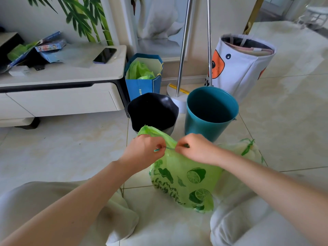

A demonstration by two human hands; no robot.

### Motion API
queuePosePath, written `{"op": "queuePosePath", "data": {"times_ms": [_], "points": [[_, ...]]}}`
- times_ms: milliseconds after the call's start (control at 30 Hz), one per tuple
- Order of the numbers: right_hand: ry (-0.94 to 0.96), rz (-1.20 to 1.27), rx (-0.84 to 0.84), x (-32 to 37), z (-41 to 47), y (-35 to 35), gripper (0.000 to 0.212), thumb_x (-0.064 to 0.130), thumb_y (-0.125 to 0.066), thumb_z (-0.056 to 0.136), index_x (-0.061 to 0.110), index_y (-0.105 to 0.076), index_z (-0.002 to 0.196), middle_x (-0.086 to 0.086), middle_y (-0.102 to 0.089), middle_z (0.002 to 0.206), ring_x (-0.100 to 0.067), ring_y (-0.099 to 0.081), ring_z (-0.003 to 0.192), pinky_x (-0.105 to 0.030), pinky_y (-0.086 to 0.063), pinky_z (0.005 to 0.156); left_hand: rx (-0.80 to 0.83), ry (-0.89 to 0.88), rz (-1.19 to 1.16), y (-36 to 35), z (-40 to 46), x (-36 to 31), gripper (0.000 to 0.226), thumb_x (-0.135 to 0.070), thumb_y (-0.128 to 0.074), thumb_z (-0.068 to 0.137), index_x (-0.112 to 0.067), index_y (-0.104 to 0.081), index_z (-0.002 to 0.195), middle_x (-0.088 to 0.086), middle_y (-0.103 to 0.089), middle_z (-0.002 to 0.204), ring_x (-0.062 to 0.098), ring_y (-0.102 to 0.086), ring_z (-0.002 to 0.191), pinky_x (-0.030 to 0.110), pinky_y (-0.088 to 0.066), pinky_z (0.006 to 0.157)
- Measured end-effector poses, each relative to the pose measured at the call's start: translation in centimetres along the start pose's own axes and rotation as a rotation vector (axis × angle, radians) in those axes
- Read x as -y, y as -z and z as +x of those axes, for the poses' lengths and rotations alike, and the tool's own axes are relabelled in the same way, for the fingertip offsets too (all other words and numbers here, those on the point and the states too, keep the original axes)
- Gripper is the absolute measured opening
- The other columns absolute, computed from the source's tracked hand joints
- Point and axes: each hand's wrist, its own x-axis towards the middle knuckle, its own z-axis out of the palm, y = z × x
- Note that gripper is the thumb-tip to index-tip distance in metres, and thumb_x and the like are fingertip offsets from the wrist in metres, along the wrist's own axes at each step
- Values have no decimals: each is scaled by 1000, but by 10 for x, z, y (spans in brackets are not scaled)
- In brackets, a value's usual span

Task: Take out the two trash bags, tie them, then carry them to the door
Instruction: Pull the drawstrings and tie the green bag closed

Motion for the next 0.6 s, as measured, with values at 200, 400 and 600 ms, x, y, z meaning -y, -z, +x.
{"op": "queuePosePath", "data": {"times_ms": [200,400,600], "points": [[152,-25,-345,1,0,34,19,9,-57,90,18,-71,99,3,-72,90,-10,-66,79,-29,-53,77,-191,-38,-150,24,12,-11,7,-17,-63,84,-18,-70,85,-9,-69,72,5,-66,70,32,-57,67],[425,126,-682,26,-9,74,20,7,-64,88,16,-68,105,5,-70,82,-11,-70,77,-30,-56,79,-493,-102,-345,65,16,-38,9,-4,-64,84,-8,-71,89,-6,-67,71,5,-64,68,14,-52,66],[239,-7,-612,20,1,65,14,10,-68,85,9,-70,99,-5,-76,87,-16,-70,78,-37,-55,80,-293,-15,-250,58,22,-26,7,-8,-63,87,-12,-70,85,-4,-70,71,6,-65,68,23,-53,67]]}}
